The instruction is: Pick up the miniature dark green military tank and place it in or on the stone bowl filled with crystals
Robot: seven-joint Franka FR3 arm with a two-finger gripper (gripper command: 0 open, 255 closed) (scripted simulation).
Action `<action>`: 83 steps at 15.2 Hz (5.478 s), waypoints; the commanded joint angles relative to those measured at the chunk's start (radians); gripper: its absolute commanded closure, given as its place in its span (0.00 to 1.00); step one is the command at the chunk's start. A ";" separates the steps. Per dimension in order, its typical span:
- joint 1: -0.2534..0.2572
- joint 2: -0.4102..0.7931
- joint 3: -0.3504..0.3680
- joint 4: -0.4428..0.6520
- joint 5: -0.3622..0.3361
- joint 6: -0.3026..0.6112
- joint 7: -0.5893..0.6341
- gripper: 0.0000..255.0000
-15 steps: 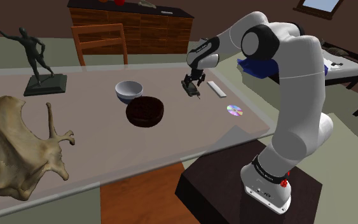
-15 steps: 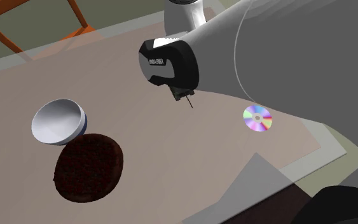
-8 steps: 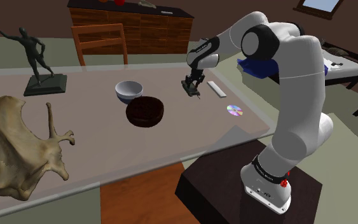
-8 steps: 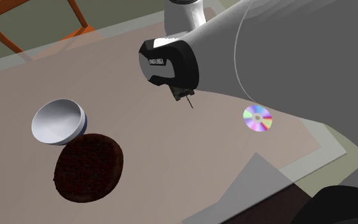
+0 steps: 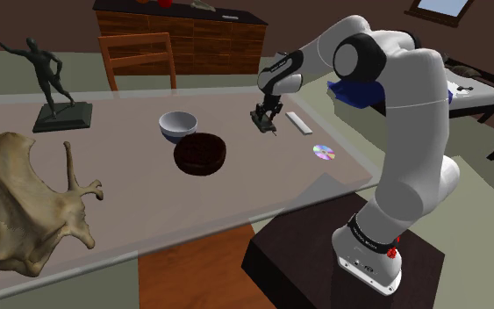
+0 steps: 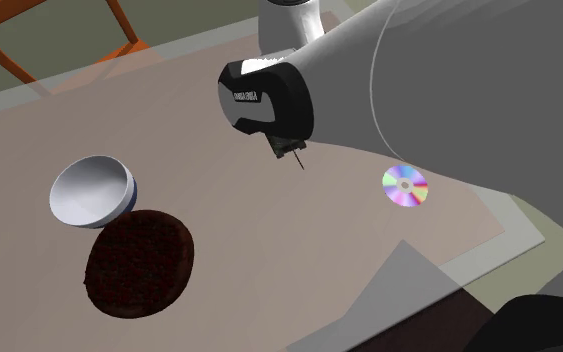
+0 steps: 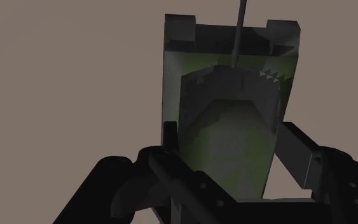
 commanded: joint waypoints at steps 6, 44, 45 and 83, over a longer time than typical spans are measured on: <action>0.007 -0.057 -0.011 0.004 -0.014 -0.061 0.008 1.00; 0.218 -0.384 0.021 -0.086 -0.139 -0.292 0.312 1.00; 0.233 -0.392 0.028 -0.094 -0.145 -0.292 0.336 1.00; 0.497 -0.271 0.174 -0.128 -0.226 -0.154 0.792 1.00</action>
